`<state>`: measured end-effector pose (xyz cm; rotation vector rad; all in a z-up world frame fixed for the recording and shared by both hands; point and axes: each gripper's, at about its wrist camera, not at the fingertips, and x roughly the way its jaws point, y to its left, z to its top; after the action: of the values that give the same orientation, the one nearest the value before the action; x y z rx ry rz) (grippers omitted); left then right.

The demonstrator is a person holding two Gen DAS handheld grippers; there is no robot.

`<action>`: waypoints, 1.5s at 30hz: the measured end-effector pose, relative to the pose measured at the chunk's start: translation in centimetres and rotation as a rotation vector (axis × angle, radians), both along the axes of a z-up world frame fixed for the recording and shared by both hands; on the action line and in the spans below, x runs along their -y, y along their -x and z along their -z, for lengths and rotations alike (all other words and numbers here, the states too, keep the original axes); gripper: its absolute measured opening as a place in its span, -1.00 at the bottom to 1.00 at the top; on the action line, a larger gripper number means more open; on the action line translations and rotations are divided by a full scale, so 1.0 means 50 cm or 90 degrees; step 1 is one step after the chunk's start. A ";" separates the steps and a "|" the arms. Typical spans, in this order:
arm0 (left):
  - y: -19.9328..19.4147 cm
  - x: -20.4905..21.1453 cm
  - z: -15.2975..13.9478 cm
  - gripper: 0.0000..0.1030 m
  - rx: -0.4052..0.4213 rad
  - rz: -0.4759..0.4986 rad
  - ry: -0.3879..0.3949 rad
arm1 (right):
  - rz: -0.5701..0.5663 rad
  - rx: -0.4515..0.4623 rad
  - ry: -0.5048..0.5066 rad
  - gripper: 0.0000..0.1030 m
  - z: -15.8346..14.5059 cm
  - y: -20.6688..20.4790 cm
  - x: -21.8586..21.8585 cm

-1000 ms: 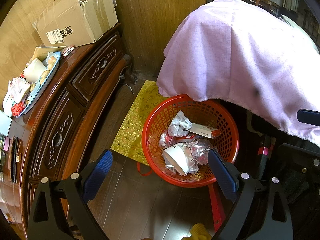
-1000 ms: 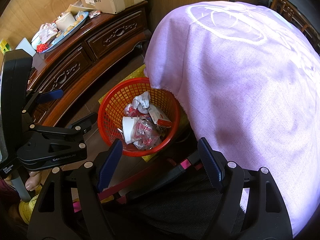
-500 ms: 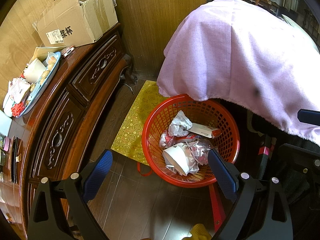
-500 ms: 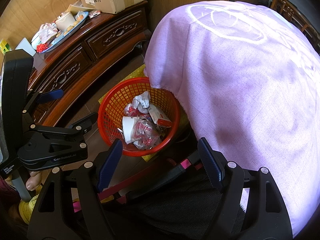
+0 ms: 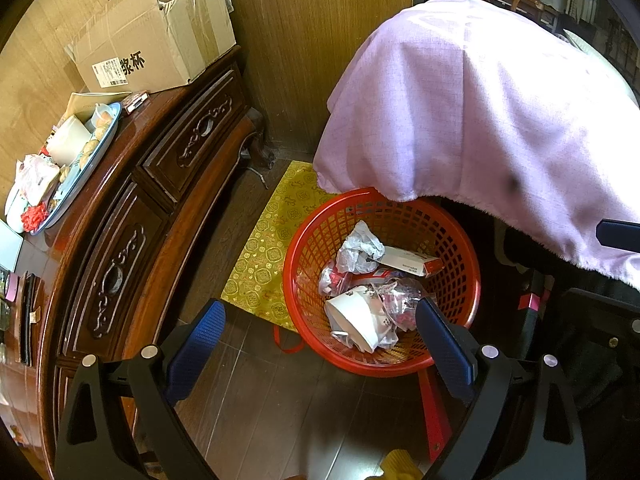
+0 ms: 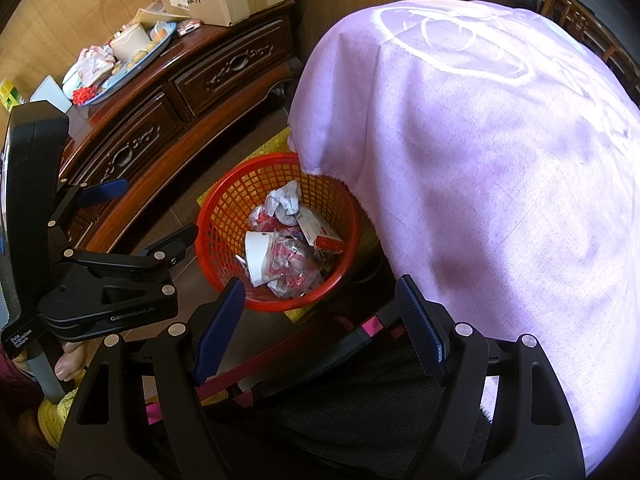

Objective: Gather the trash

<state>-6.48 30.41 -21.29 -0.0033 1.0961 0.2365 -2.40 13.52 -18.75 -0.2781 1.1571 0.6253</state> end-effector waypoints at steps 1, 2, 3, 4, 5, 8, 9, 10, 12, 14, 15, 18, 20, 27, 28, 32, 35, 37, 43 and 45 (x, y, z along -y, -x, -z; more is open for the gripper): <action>-0.001 -0.001 0.001 0.83 0.001 0.000 -0.001 | 0.000 -0.002 0.000 0.46 0.001 0.003 0.000; -0.001 -0.001 0.003 0.83 0.002 0.000 -0.002 | 0.001 -0.003 -0.001 0.46 0.002 0.001 0.001; -0.002 -0.001 0.004 0.83 0.003 0.000 -0.005 | 0.001 -0.005 -0.001 0.46 0.003 0.002 0.002; -0.002 0.000 0.005 0.83 0.003 0.001 -0.008 | 0.002 -0.008 -0.002 0.46 0.004 0.005 0.002; -0.003 0.000 0.007 0.83 0.003 0.002 -0.010 | 0.002 -0.010 -0.002 0.46 0.006 0.002 0.004; -0.005 0.001 0.007 0.83 0.002 0.004 -0.012 | 0.003 -0.014 -0.003 0.46 0.007 0.001 0.006; -0.005 0.000 0.008 0.83 0.002 0.004 -0.012 | 0.004 -0.015 -0.003 0.46 0.007 0.004 0.006; -0.004 0.002 0.008 0.83 0.002 0.003 -0.011 | 0.003 -0.016 -0.003 0.46 0.007 0.000 0.007; -0.005 0.001 0.008 0.83 0.002 0.003 -0.011 | 0.003 -0.016 -0.003 0.46 0.006 0.000 0.008; -0.005 0.001 0.008 0.83 0.002 0.003 -0.011 | 0.003 -0.016 -0.003 0.46 0.006 0.000 0.008; -0.005 0.000 0.009 0.83 0.001 0.004 -0.010 | 0.003 -0.016 -0.003 0.46 0.006 0.000 0.008; -0.006 0.000 0.012 0.83 -0.002 0.006 -0.007 | 0.003 -0.016 -0.003 0.46 0.007 0.002 0.008; -0.006 -0.001 0.013 0.83 -0.002 0.007 -0.006 | 0.003 -0.016 -0.003 0.46 0.006 -0.001 0.009; -0.004 -0.004 0.013 0.83 0.007 0.005 0.001 | 0.002 -0.017 -0.003 0.46 0.006 -0.002 0.009; -0.004 -0.003 0.013 0.83 0.008 0.006 0.001 | 0.002 -0.017 -0.003 0.46 0.006 -0.001 0.009; -0.003 -0.001 0.012 0.83 0.009 0.007 -0.001 | 0.002 -0.017 -0.003 0.46 0.006 -0.001 0.010; -0.004 -0.001 0.012 0.83 0.009 0.007 -0.001 | 0.002 -0.017 -0.003 0.46 0.006 -0.002 0.010; -0.004 -0.001 0.013 0.83 0.009 0.007 -0.002 | 0.002 -0.017 -0.003 0.46 0.006 -0.002 0.010; -0.002 0.000 0.011 0.83 0.010 0.008 -0.005 | 0.002 -0.018 -0.003 0.46 0.006 -0.003 0.011; -0.002 0.000 0.011 0.83 0.009 0.007 -0.005 | 0.002 -0.018 -0.003 0.46 0.006 -0.001 0.011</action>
<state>-6.37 30.41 -21.84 0.0083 1.0802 0.2303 -2.36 12.97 -19.05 -0.2641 1.1833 0.6317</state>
